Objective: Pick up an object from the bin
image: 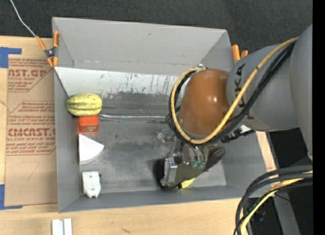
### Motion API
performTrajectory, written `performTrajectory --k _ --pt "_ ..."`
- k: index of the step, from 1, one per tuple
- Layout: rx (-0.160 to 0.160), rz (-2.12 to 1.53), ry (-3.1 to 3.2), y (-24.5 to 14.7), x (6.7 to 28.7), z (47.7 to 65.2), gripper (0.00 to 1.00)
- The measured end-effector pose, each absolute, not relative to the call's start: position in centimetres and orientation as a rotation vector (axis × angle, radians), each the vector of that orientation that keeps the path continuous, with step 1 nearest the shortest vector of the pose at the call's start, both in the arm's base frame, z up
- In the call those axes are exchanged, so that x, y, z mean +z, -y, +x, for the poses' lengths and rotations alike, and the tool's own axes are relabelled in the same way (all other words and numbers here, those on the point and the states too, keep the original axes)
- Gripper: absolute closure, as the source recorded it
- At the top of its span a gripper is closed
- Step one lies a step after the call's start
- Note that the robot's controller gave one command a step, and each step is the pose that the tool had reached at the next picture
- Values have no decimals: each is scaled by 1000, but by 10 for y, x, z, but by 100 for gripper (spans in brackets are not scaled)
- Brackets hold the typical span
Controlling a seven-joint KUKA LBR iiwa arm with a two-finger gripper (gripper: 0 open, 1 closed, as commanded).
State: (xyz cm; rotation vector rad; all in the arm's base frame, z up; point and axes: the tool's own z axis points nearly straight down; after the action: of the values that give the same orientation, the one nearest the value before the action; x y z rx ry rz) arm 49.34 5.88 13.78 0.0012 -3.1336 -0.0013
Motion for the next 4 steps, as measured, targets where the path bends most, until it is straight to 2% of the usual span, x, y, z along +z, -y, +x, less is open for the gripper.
performTrajectory --k 1,2,3,4 --pt "-2 0 3141 -58 142 495 0" --pt "-2 141 3136 -19 83 495 0" --pt "-1 311 3127 -17 69 487 100" --pt "-2 315 3126 -19 70 486 100"
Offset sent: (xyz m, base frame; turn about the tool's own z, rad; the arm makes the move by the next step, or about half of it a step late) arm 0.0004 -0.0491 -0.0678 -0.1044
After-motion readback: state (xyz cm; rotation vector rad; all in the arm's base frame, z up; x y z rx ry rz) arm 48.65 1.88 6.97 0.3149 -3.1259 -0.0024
